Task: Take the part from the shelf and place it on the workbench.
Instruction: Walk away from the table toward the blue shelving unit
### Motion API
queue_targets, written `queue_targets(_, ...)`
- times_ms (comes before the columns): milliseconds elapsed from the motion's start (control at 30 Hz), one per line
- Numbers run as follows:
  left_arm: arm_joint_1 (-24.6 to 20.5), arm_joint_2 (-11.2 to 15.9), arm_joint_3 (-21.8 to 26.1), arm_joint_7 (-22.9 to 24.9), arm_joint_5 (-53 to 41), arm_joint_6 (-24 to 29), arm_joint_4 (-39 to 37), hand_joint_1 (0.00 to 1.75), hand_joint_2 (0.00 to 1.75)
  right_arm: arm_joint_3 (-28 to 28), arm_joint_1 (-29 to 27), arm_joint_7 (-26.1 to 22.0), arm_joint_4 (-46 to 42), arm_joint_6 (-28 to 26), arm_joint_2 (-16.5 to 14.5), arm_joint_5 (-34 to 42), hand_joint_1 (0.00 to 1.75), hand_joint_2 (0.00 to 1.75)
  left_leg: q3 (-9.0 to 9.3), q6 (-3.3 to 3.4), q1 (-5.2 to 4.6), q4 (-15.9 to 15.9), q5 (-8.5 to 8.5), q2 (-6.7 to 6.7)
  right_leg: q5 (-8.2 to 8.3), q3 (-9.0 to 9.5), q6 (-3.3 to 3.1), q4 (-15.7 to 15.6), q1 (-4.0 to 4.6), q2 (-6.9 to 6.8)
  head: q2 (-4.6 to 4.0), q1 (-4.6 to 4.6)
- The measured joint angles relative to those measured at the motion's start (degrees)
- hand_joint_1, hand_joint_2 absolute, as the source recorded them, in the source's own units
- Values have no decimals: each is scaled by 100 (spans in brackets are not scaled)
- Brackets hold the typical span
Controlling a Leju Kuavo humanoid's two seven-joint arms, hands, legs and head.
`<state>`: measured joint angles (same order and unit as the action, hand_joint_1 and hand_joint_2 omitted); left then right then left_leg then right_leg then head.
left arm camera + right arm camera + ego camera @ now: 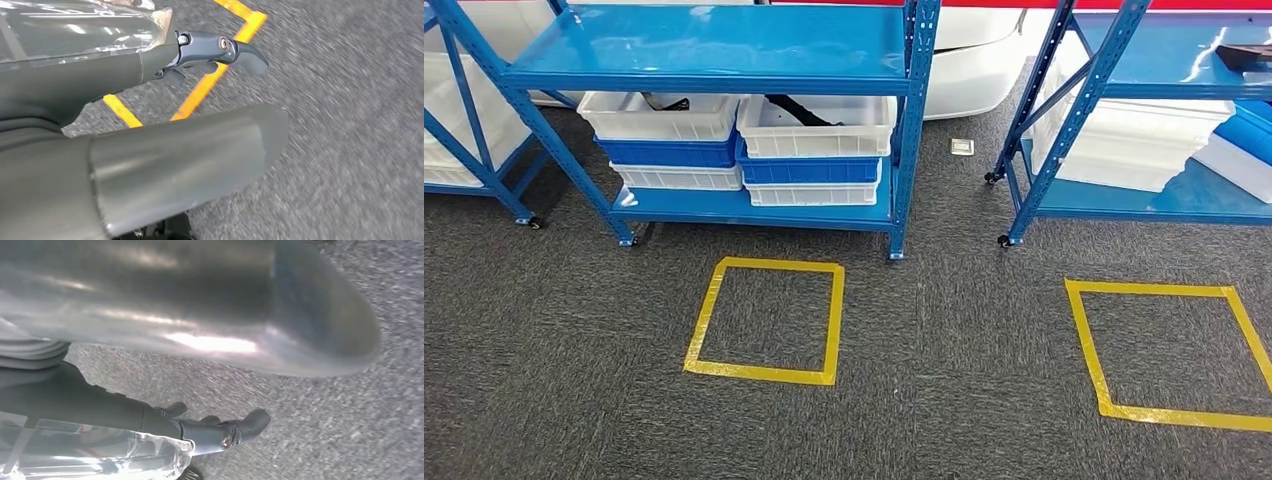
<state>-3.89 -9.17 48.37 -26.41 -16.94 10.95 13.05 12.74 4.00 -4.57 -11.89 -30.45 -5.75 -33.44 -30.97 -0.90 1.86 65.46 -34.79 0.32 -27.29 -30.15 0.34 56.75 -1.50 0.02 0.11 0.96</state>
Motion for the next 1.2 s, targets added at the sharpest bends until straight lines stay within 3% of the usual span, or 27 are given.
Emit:
queue_targets(67,20,-1,2,0,4,1,0,0,0,0,-3,1,0,0,-4,-1,0,0,-569,-6,-3,785,-178,-15,-82,76,-45,0,25,9,0,-3)
queue_targets(100,33,0,4,1,7,2,0,0,0,1,-10,1,0,0,-4,-2,0,0,-755,4,-3,930,-98,-19,-127,128,-44,0,34,21,0,-3)
queue_targets(133,42,2,8,1,9,3,0,0,0,1,-16,2,0,0,-4,-5,0,0,-815,26,-4,819,120,-22,-179,194,-32,0,38,37,0,-3)
queue_targets(200,52,7,17,1,10,9,0,0,0,2,-18,6,0,2,-9,-16,0,0,-667,89,-11,97,736,-21,-296,321,0,-5,41,63,0,-6)
queue_targets(233,52,10,22,-1,9,13,-1,0,0,2,-10,10,0,4,-14,-25,0,0,-549,113,-25,-268,927,-22,-360,369,27,-6,64,71,0,-10)
queue_targets(300,46,6,28,-4,8,20,-2,0,0,2,9,22,0,8,-19,-34,0,0,-428,164,-66,-624,979,-31,-435,456,108,-35,101,80,0,-19)
queue_targets(400,51,-8,28,-9,4,21,-2,0,0,2,15,30,0,9,-16,-37,0,0,-305,294,-101,-713,878,-58,-434,582,243,2,109,74,0,-13)
queue_targets(467,56,-7,30,-11,-3,20,-1,0,0,5,27,25,0,9,-13,-38,0,0,-167,382,-108,-746,832,-66,-501,380,273,382,95,60,0,1)
queue_targets(567,48,-1,33,-14,-24,17,-1,0,0,13,16,1,0,9,-14,-49,0,0,-15,453,-138,-754,681,-70,-814,-437,248,1492,83,55,0,10)
queue_targets(600,53,-2,33,-16,-32,11,-1,0,0,17,-7,-7,1,9,-12,-45,0,0,55,460,-150,-754,620,-78,-905,-639,245,1637,87,55,0,10)
queue_targets(633,63,-4,33,-19,-42,2,-2,0,0,26,-31,-16,1,8,-9,-38,0,0,137,462,-162,-754,556,-89,-919,-743,255,1590,91,55,0,11)
queue_targets(667,72,-4,34,-22,-56,-12,-2,0,0,37,-51,-23,2,8,-7,-28,0,0,230,461,-177,-755,487,-97,-814,-765,286,1367,95,55,0,13)
queue_targets(733,85,-5,35,-29,-88,-45,-5,0,0,75,-80,-48,4,5,2,-11,0,0,391,455,-202,-756,343,-98,-270,-686,352,681,118,40,0,7)
queue_targets(800,79,-5,35,-34,-113,-68,-11,0,0,115,-95,-73,8,0,9,3,0,0,489,411,-212,-777,218,-107,188,-578,281,248,169,17,0,-3)
queue_targets(833,71,-9,36,-36,-117,-72,-14,0,0,133,-99,-82,9,-3,15,14,0,0,543,382,-209,-770,194,-110,268,-538,204,188,189,12,0,-10)
queue_targets(900,42,-13,37,-38,-125,-75,-14,0,0,151,-94,-104,8,-6,22,30,0,0,523,324,-196,-601,257,-110,246,-390,86,106,160,27,0,-4)
queue_targets(933,30,-15,37,-40,-130,-76,-14,0,0,158,-90,-116,8,-5,30,33,0,0,420,302,-188,-359,351,-103,229,-325,45,60,125,31,0,-4)
queue_targets(1000,12,-12,35,-43,-144,-80,-15,0,0,167,-69,-137,7,3,40,25,0,0,-37,246,-159,314,433,-88,167,-193,-25,5,76,32,0,-8)
queue_targets(1033,12,-10,34,-44,-149,-80,-15,0,0,171,-59,-142,7,10,39,16,0,0,-291,207,-140,615,331,-81,119,-141,-50,-3,66,35,0,-14)
queue_targets(1100,22,2,33,-44,-154,-79,-15,0,0,175,-54,-144,7,27,26,-5,0,0,-692,123,-85,883,-97,-74,1,-22,-43,-4,32,47,0,-16)
queue_targets(1133,27,9,33,-44,-155,-78,-15,0,0,177,-60,-143,8,35,20,-13,0,0,-794,78,-57,829,-240,-68,-61,51,-17,-4,8,55,0,-16)
queue_targets(1167,29,18,33,-45,-157,-79,-15,0,0,178,-65,-143,8,40,17,-16,0,0,-819,30,-22,637,-220,-59,-129,125,21,-4,-27,63,0,-16)
queue_targets(1200,31,26,33,-47,-161,-80,-15,0,0,180,-66,-142,9,43,16,-17,0,0,-784,-25,20,349,-31,-49,-197,197,67,-3,-60,69,0,-17)
